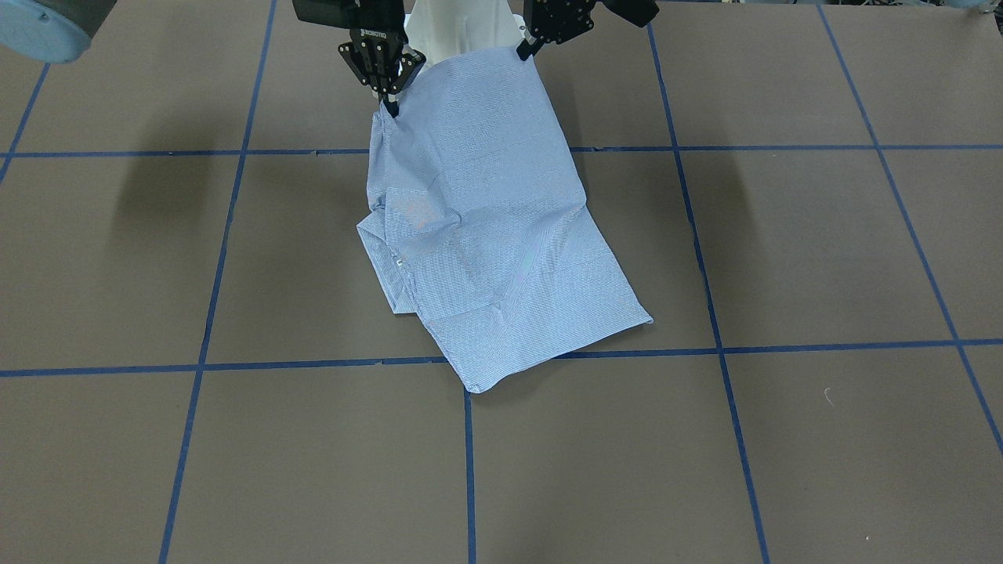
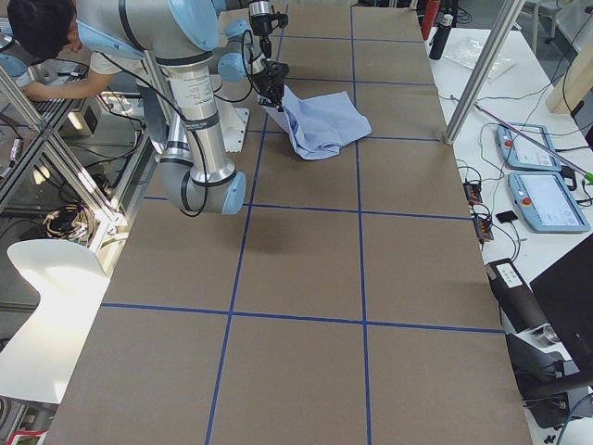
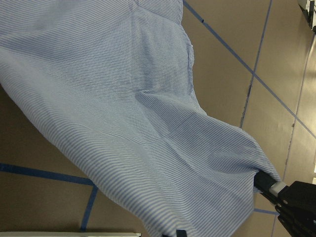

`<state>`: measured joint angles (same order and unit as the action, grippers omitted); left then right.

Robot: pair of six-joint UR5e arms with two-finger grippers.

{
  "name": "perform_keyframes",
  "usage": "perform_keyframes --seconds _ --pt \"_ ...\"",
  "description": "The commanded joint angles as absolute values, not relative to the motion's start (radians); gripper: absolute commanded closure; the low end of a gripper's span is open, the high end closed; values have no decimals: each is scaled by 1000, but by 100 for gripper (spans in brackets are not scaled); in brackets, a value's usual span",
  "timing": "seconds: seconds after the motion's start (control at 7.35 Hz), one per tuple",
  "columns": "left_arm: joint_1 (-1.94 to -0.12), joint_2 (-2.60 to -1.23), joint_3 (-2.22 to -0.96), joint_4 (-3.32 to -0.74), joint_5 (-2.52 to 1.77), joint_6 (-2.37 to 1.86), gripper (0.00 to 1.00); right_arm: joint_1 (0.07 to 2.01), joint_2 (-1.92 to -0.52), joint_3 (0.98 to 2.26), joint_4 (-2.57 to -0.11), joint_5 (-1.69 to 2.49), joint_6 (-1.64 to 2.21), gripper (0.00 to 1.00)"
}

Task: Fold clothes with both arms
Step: 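Lift the near edge with both grippers and fold it away from the robot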

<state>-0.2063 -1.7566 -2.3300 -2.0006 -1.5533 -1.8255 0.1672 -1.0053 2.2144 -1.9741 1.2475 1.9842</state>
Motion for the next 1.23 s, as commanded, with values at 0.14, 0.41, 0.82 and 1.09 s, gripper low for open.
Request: perform_keyframes --seconds 0.14,0.41,0.82,1.09 --pt "-377 -1786 -2264 -1905 -1555 -1729 100 293 -867 1964 -1837 1235 1872 100" --pt "-466 -1812 -2200 -1904 -1555 -1695 100 360 -818 1829 -1726 1236 1798 100" --pt "-598 -1890 -2036 -1905 -1559 -1574 100 428 -614 1509 -1625 1244 1752 100" --pt "-632 -1937 -1892 -1922 -1557 -1511 100 466 -580 1331 -1467 1281 1700 100"
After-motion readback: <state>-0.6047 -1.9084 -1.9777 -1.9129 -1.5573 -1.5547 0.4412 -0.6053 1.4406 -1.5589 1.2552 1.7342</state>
